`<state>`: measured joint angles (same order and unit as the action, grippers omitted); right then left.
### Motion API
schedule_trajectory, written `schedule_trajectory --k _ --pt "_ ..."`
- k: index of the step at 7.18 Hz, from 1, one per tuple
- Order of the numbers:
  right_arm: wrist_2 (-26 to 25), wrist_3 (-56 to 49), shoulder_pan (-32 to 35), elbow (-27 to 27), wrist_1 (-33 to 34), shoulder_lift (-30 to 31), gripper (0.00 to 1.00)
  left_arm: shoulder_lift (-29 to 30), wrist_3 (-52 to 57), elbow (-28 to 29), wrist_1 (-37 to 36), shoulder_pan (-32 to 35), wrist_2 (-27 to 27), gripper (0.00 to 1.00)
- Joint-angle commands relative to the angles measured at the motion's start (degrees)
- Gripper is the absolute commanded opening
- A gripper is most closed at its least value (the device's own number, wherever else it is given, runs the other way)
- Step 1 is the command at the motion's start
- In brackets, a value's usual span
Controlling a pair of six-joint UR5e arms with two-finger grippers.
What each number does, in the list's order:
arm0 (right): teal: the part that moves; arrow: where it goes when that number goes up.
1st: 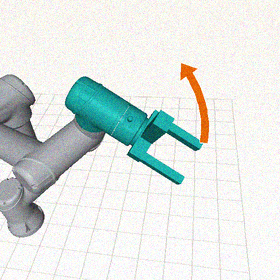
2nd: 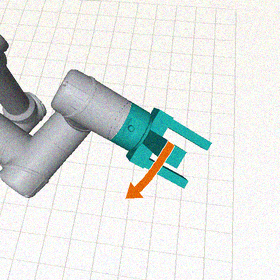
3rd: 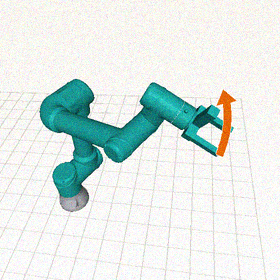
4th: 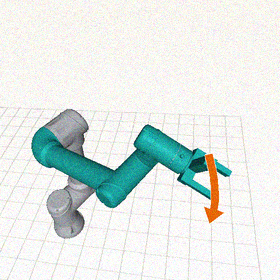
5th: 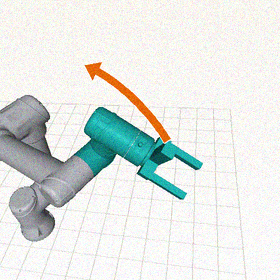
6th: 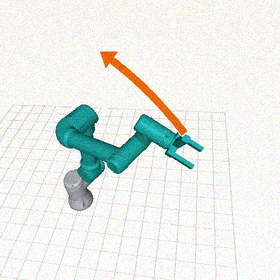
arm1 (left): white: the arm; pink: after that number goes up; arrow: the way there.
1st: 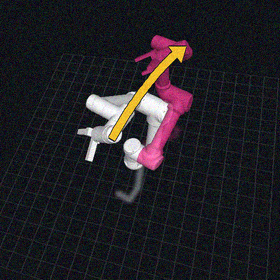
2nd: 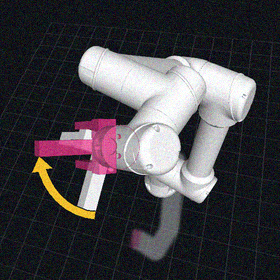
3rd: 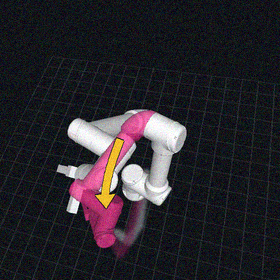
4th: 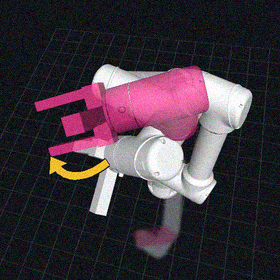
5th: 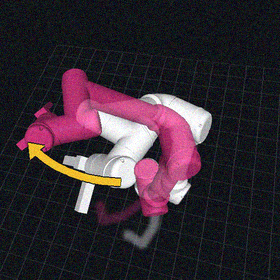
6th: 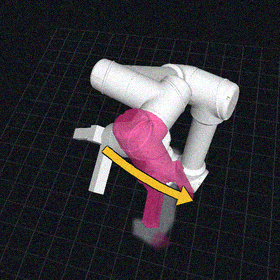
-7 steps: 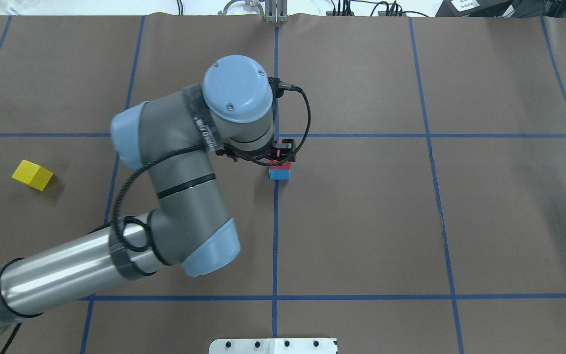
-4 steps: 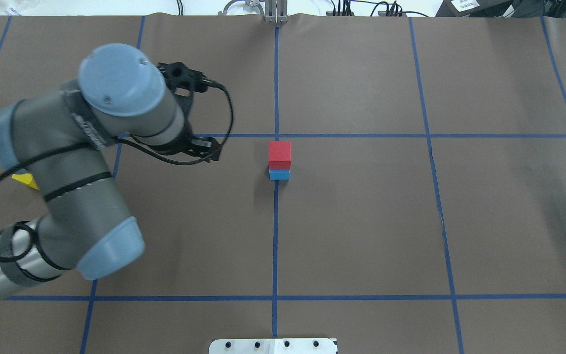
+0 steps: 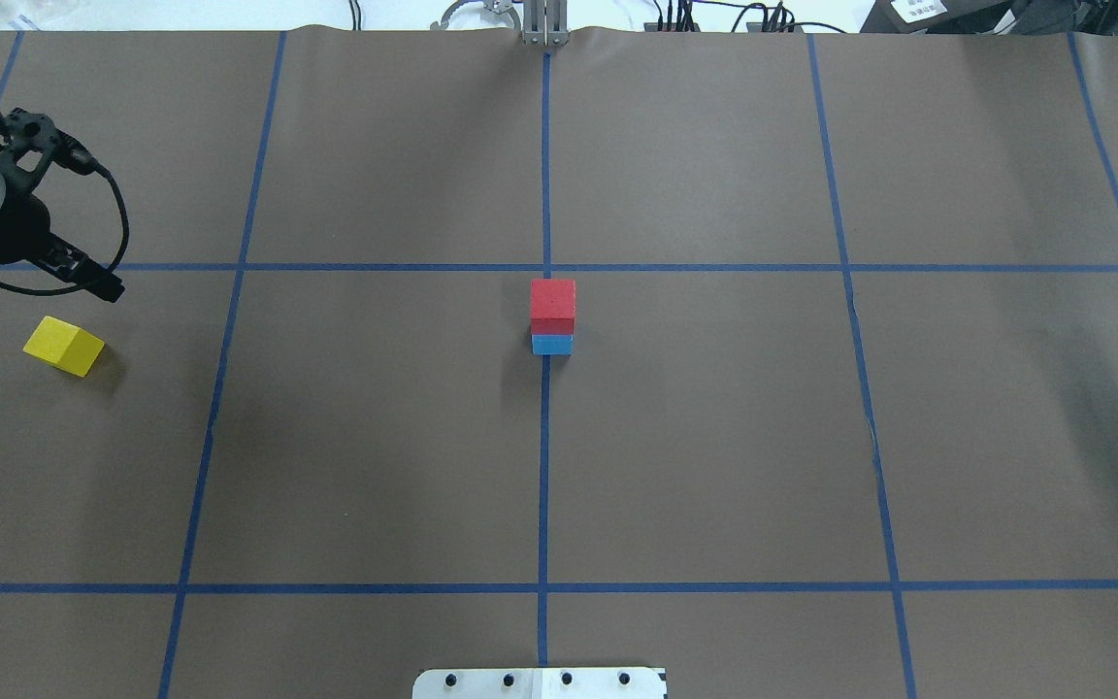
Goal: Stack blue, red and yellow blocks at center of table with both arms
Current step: 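Move the left gripper back toward the yellow cube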
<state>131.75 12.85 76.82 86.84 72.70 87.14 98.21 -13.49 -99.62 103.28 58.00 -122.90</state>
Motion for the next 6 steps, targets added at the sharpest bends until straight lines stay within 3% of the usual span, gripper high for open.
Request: schedule_trajectory --k 1,6 --pt "0.0 0.1 0.0 -0.1 0.0 -0.1 1.0 -3.5 2.6 2.8 4.5 0.5 -4.7 1.0" --pt "0.0 0.1 0.0 -0.1 0.0 -0.1 1.0 -3.6 -1.6 8.3 4.6 0.3 -6.0 1.0"
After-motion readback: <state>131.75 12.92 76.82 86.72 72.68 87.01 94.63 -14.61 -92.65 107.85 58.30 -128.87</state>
